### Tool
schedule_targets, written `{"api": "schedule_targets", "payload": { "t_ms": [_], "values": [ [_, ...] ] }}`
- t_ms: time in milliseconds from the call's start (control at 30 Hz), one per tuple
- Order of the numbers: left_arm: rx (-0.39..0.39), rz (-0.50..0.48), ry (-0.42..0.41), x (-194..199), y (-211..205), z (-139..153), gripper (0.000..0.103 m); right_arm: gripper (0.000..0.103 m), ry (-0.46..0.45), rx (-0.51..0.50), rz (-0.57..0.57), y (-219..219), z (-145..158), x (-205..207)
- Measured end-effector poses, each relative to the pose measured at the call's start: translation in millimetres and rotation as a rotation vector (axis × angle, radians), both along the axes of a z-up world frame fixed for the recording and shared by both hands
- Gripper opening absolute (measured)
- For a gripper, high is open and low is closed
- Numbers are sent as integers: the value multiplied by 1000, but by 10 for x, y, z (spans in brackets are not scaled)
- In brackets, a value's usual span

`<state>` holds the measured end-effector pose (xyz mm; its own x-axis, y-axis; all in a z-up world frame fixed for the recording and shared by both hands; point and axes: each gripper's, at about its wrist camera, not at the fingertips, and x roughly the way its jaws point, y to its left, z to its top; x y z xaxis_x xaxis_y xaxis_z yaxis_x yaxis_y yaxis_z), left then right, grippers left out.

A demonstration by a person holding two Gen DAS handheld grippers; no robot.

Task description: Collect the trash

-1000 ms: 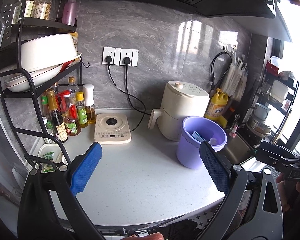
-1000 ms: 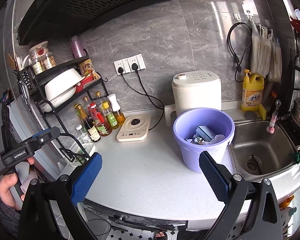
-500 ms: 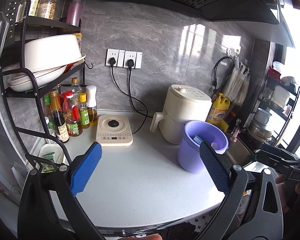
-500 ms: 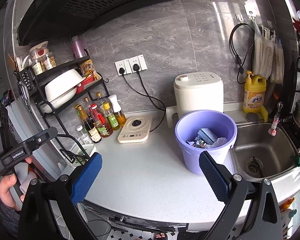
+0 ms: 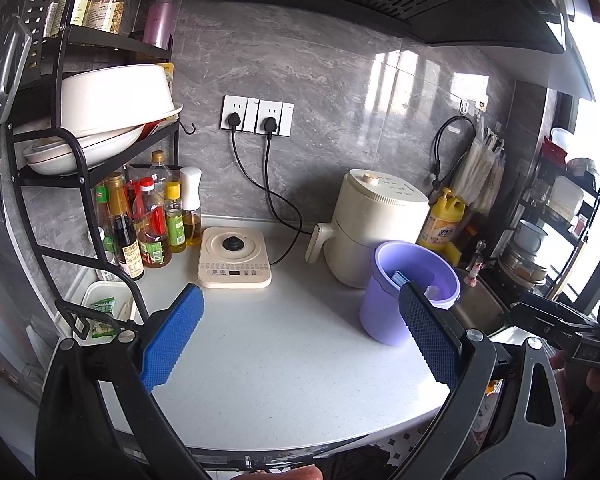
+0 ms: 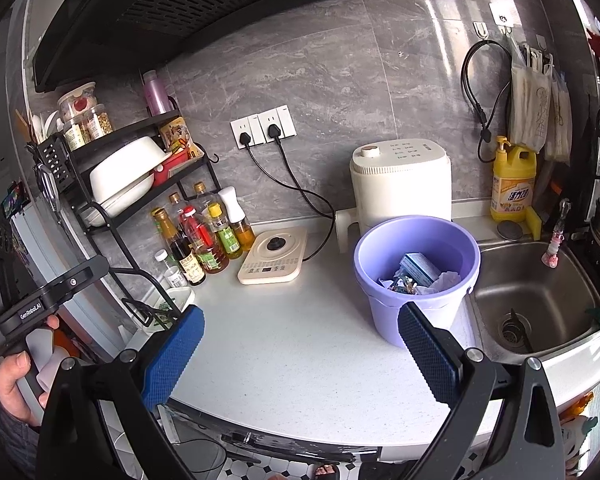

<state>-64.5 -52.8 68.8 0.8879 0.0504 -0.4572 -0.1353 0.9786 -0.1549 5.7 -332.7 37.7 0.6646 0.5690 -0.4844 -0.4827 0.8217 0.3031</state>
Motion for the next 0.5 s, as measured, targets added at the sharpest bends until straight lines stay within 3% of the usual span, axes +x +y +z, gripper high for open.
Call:
{"api": "schedule_targets", "payload": {
  "t_ms": [500],
  "values": [
    [25,7,4,-16,-63,-64,97,95,7,2,3,-18,-34,-52]
  ]
}}
